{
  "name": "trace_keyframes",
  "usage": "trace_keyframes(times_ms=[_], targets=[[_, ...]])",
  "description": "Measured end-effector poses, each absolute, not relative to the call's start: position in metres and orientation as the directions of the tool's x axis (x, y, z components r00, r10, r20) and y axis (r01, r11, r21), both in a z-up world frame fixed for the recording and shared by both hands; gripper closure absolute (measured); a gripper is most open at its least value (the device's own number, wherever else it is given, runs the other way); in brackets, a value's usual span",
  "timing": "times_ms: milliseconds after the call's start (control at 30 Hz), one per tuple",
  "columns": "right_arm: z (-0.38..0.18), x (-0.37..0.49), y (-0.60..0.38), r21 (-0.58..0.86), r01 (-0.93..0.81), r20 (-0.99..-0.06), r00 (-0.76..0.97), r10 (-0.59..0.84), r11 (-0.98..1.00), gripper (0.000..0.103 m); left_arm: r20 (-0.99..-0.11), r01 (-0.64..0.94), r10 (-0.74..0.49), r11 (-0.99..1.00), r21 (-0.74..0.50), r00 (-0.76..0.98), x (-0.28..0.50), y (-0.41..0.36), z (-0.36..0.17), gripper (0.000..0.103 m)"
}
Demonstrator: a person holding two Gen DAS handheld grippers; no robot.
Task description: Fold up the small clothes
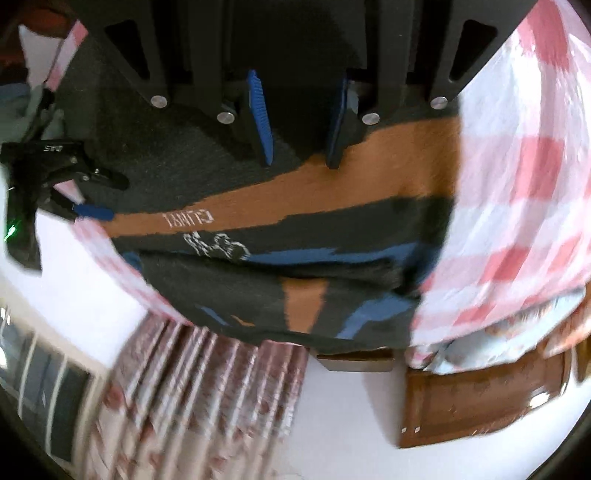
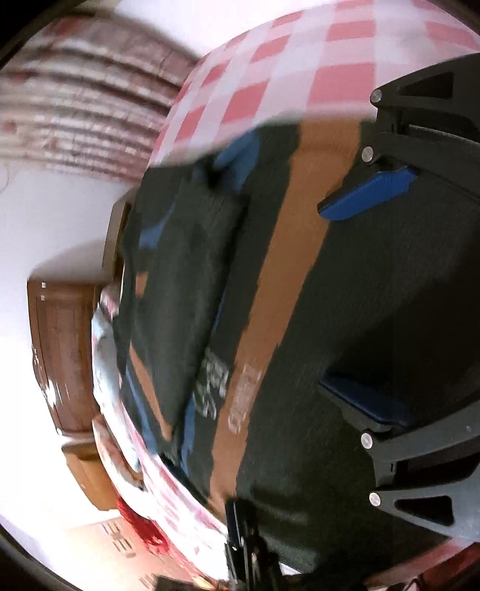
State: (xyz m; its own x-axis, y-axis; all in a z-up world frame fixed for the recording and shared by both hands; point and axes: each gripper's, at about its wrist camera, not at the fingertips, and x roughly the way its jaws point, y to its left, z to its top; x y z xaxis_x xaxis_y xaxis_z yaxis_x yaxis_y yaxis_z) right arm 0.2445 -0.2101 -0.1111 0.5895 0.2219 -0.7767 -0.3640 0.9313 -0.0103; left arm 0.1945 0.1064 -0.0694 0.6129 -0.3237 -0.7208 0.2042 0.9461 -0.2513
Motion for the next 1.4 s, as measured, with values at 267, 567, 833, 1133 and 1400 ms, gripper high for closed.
trace_keyframes(times_ms=[267,567,833,1133,1400], targets=[[-0.099,0.22,-0.177,0.01,-0.432,-0.765,0.577,0.285,0.902,0.0,-0.727,0.234,-0.38,0.925,-0.3,0.572,0.182,0.071,-0.061,0.075],[-0.111,0.2,-0.172,-0.02,-0.52,-0.775,0.548,0.315,0.854,0.0,-0.746,0.325,-0.278,0.942,-0.087,0.605,0.142,0.064,-0.067,0.074],[-0.107,0.19,-0.186,-0.036,-0.426,-0.788,0.568,0.237,0.904,0.0,-0.761,0.223,-0.247,0.965,-0.137,0.6,0.133,0.084,-0.065,0.078],[-0.11,0.162,-0.128,-0.08,-0.542,-0.761,0.575,0.3,0.836,0.0,-0.77,0.292,-0.261,0.951,-0.102,0.582,0.131,0.035,-0.065,0.078],[-0.114,0.133,-0.214,-0.024,-0.401,-0.768,0.594,0.24,0.916,0.0,-0.76,0.221,-0.199,0.972,-0.075,0.618,0.098,0.073,-0.068,0.076]])
